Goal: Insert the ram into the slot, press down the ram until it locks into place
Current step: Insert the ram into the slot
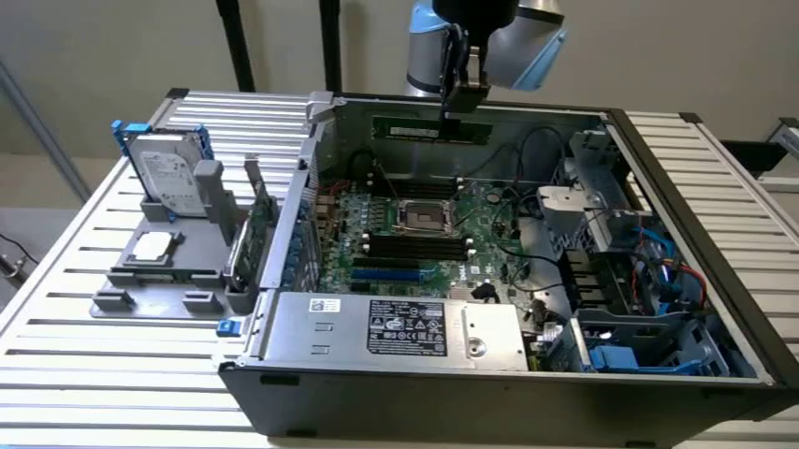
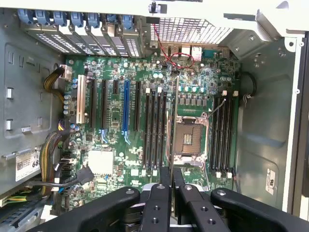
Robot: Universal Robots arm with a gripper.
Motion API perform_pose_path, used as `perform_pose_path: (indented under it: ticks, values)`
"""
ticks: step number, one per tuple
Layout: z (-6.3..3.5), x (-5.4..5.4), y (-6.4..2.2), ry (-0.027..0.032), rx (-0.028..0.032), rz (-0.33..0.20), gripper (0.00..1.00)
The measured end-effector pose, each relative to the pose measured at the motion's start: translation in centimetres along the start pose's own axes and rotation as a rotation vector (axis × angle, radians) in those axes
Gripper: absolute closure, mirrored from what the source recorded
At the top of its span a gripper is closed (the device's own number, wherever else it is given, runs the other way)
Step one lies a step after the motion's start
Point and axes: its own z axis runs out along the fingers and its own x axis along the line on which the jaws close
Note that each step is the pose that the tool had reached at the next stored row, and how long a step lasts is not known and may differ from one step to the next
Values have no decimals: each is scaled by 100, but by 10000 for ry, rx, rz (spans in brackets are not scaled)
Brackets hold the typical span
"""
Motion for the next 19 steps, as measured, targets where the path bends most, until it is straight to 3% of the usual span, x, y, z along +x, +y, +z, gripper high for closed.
perform_pose_path:
  ticks: [6, 19]
  values:
    - [9, 1, 0, 0, 0, -1, 87]
    - [240, 63, -7, 0, 0, -4, 87]
